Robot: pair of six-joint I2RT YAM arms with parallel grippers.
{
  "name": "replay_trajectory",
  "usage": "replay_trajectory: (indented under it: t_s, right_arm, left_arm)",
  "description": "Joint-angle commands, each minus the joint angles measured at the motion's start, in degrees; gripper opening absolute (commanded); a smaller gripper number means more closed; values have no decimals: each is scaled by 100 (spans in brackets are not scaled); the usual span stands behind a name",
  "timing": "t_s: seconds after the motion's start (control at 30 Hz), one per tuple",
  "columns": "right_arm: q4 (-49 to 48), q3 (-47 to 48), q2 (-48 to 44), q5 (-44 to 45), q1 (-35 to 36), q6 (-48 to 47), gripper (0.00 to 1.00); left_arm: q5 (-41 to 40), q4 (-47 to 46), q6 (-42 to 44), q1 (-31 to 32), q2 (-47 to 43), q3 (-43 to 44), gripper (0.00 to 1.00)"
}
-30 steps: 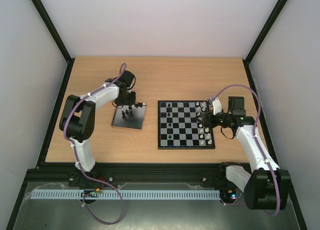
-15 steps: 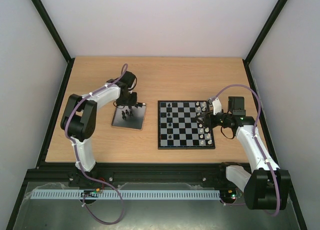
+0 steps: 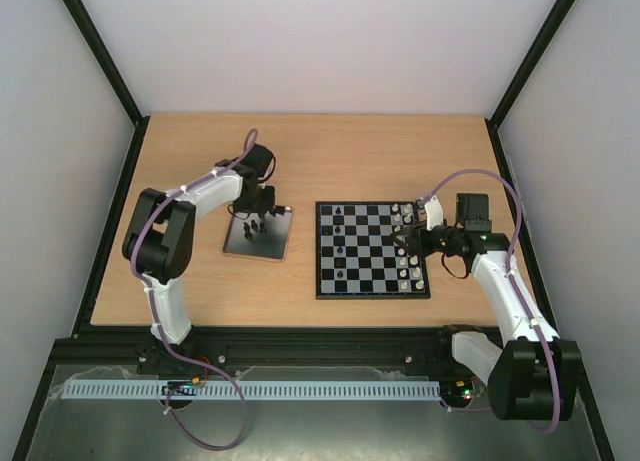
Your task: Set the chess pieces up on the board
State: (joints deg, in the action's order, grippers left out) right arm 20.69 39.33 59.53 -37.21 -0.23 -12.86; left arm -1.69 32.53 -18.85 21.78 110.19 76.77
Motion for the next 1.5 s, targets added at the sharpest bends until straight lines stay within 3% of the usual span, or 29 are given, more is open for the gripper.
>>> replay_trajectory:
  t_s: [0.0,0.33,0.6,0.97,1.47]
  right_arm:
    - [63,-47,-55,-92,32,-58,48]
    - [58,-55,-47,-84,31,-58,48]
    - [59,-48,-38,-120,31,-58,48]
    - [77,-42,-63,-159,32,-67,48]
    - [67,-49,-82,-118,32,-70,48]
  left_arm:
    - [-77,138,4,124,23,-16,10]
    - [517,175,176,474,-743,-277,10]
    - [963,384,478,1298,-1087,-157,10]
    - [896,626,507,2386,-629,432,10]
    - [556,563,279,2571,25,777,10]
